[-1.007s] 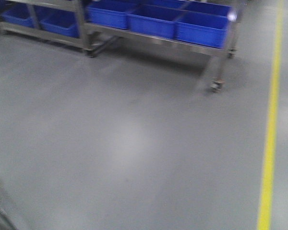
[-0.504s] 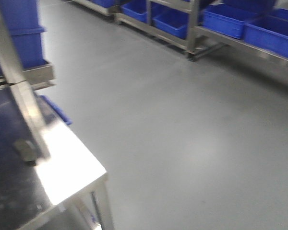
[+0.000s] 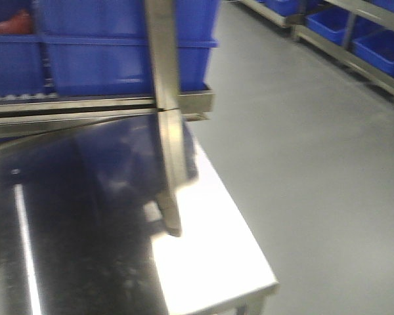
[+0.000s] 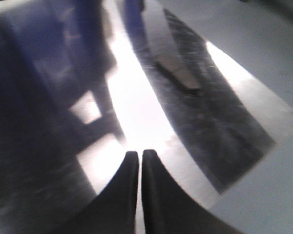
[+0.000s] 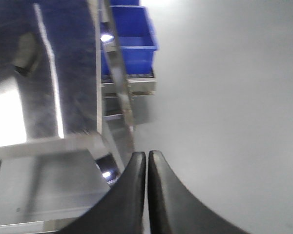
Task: Move and align brake pads A on conveyor
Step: 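Turn the base to face the steel table with two brake pads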
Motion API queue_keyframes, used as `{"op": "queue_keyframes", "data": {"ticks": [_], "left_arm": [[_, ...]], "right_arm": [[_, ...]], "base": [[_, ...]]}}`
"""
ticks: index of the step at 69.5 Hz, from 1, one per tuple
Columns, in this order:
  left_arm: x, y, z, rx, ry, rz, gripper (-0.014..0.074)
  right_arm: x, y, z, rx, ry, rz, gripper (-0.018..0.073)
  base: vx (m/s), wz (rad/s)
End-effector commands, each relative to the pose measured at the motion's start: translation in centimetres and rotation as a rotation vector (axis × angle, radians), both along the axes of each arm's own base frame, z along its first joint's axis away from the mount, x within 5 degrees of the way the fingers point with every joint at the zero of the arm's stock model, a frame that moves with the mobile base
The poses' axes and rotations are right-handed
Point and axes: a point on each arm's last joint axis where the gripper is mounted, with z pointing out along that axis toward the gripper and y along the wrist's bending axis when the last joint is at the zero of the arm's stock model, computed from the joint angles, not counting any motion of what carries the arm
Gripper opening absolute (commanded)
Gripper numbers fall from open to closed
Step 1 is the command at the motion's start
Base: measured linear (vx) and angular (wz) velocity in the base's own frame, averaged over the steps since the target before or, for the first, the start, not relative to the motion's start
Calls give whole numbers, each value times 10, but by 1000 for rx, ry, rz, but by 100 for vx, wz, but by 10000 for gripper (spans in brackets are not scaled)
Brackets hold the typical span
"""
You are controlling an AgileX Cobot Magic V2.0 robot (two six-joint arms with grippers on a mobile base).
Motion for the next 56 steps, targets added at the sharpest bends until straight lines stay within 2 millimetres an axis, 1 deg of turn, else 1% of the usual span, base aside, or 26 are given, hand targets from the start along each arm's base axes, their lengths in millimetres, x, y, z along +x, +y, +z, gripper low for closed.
{"op": "queue_keyframes", "data": {"ticks": [1,16,27,40,56], "left_arm": [[4,-1,13,-32,-73,4,-6],[4,-1,13,-32,-73,4,-6],[4,-1,13,-32,-73,4,-6],[4,-1,13,-32,-73,4,-6],[4,-1,13,-32,-73,4,-6]], "right_arm": [[4,-1,13,5,-82,-11,-6],[4,-1,13,5,-82,-11,-6],[4,-1,13,5,-82,-11,-6],[4,-1,13,5,-82,-11,-6],[4,-1,13,5,-82,-11,-6]], "base": [[15,74],[15,70],[13,51],[7,28],[3,8]]}}
